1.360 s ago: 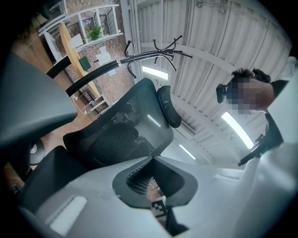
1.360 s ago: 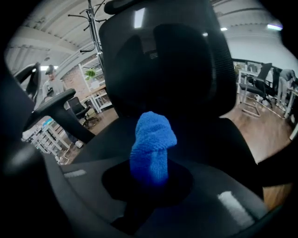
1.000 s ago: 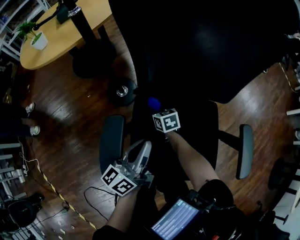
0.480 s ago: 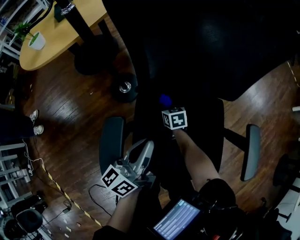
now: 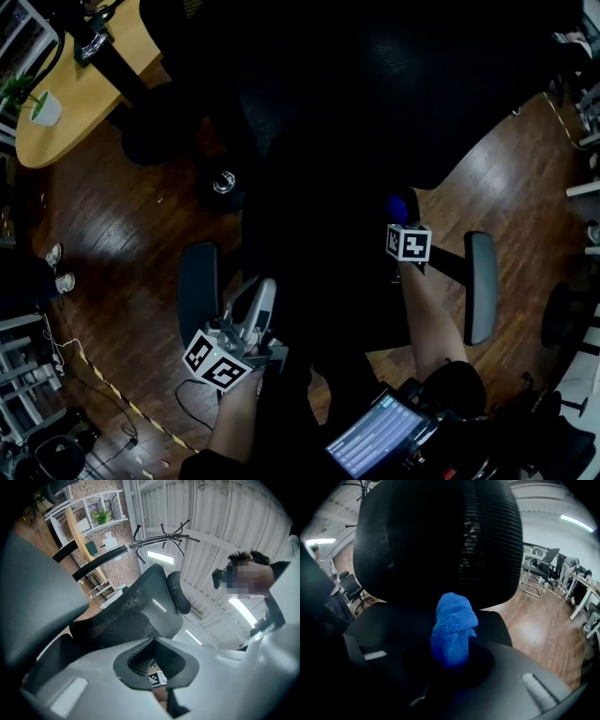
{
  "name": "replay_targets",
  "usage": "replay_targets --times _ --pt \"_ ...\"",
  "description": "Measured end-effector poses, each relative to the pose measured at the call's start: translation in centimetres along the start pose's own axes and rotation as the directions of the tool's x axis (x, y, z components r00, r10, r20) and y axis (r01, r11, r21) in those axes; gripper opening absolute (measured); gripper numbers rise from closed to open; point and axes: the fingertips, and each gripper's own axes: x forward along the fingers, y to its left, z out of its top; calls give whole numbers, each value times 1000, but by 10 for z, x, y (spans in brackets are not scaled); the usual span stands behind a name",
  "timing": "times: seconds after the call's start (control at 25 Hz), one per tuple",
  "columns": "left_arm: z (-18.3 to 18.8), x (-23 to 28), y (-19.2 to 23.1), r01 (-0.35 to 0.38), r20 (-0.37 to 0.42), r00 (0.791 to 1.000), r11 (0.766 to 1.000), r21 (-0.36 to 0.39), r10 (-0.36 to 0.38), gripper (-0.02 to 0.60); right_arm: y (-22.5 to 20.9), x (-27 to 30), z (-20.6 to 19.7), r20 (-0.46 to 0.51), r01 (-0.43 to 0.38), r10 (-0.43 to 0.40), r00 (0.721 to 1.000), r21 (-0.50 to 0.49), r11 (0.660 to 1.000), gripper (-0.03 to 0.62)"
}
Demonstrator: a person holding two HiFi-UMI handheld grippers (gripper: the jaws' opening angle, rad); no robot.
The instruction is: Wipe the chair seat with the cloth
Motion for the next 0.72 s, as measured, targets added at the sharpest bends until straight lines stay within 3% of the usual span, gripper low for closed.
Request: replay_targets --times 0.24,0.44,0.6,0.72 --pt "-9 7 -5 9 -24 1000 1000 -5 -10 -8 -16 -7 1 12 11 -11 1000 29 1000 44" --pt "-14 9 -15 29 -28 999 1000 -11 -29 -8 -6 -10 4 23 -26 25 999 48 998 44" --pt "-11 9 -24 44 -28 999 999 -19 -45 -8 82 -5 9 25 -185 184 983 23 983 46" --pt "-6 6 -22 30 -24 999 999 -18 -30 -8 184 4 3 -28 -350 349 937 -44 936 44"
